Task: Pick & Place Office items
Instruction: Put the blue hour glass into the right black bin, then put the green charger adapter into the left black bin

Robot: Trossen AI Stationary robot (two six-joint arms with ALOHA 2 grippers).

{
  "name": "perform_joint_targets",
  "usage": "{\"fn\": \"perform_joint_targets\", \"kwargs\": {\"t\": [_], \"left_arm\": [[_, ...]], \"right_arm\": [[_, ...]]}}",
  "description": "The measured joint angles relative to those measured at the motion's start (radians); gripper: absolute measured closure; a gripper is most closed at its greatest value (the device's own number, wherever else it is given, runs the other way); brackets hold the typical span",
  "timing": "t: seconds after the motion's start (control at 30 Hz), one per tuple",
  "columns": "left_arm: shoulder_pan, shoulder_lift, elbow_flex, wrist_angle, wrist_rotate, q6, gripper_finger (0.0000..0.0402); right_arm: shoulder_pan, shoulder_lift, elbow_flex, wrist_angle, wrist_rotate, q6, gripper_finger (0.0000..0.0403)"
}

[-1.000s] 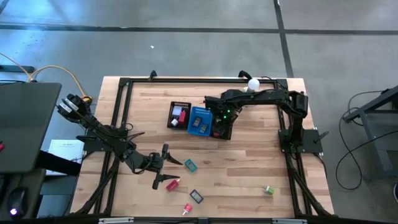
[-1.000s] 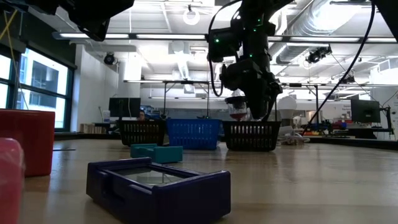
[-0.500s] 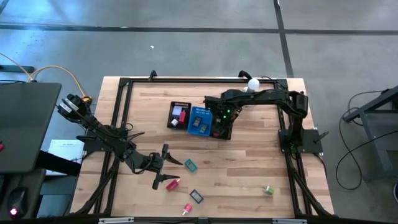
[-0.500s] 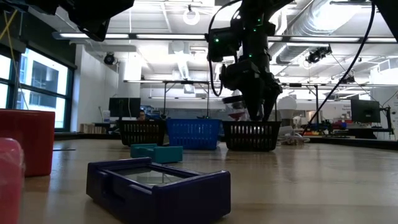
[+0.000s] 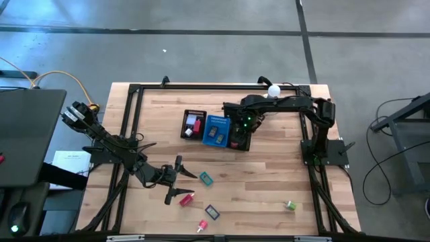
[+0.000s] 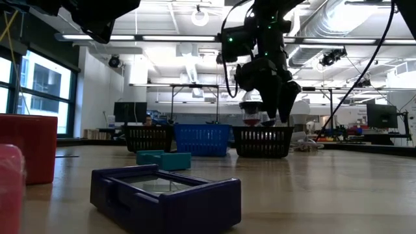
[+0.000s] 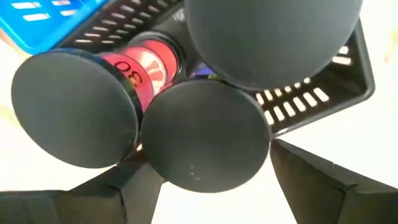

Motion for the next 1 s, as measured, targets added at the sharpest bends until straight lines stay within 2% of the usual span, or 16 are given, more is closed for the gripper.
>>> {"fn": "perform_joint_targets", "kwargs": {"t": [0.1,0.47,0.6,0.83,1.0], "left_arm": [[0.0,0.0,0.0,0.0,-0.003,0.0,0.0159],[0.0,0.0,0.0,0.0,-0.003,0.0,0.0159],[0.0,0.0,0.0,0.0,-0.003,0.0,0.0159],[0.0,0.0,0.0,-0.001,-0.002,0.001,0.0159],[0.0,0.0,0.0,-0.001,-0.002,0.0,0.0159]], "right_arm": [[-0.001,-0.003,0.0,-0.027,-0.01,0.001,0.013],[0.009,-0.005,0.0,-0.15,-0.199,0.067,0.0133],[0.023,-0.021,0.0,-0.181,-0.233,0.085,0.0133],[0.04,-0.117,-0.001,-0.205,-0.211,0.14,0.0133],[0.075,-0.24,-0.001,-0.209,-0.167,0.217,0.0133]]}}
